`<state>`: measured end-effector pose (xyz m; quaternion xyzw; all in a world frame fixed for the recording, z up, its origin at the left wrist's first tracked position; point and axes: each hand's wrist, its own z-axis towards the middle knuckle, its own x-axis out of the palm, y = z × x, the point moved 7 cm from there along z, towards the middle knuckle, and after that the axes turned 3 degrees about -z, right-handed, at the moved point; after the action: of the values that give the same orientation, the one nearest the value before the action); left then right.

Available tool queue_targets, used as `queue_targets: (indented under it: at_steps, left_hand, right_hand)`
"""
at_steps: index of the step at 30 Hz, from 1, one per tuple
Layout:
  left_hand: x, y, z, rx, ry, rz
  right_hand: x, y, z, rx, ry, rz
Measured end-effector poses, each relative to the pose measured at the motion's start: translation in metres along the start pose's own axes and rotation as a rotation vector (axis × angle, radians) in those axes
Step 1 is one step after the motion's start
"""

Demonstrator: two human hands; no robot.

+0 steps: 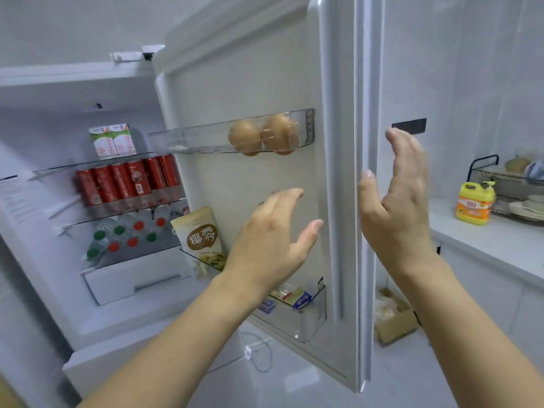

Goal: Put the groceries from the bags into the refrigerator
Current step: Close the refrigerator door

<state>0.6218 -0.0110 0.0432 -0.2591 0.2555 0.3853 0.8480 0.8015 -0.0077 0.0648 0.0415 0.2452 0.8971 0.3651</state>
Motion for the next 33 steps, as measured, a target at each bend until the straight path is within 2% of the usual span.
queue_targets:
  at_steps: [4, 9, 19, 29, 33]
  left_hand:
    - [0.013, -0.007, 0.011, -0.099, 0.015, 0.013]
    - [0.024, -0.011, 0.019, -0.137, 0.009, 0.05]
    - [0.016, -0.004, 0.002, -0.277, -0.078, -0.044]
    - [-0.027, 0.007, -0.035, -0.329, -0.154, -0.062]
    - [-0.048, 0.016, -0.053, -0.376, -0.192, -0.063]
  right_hand:
    - [0.016, -0.026, 0.0, 0.298, 0.193, 0.118]
    - [0.019, -0.035, 0.004, 0.415, 0.156, 0.184]
    - [0.012, -0.026, 0.006, 0.346, 0.102, 0.23]
    - [0.019, 0.01, -0.02, 0.309, 0.033, 0.462]
    - [0.026, 0.031, -0.033, 0.284, 0.073, 0.608]
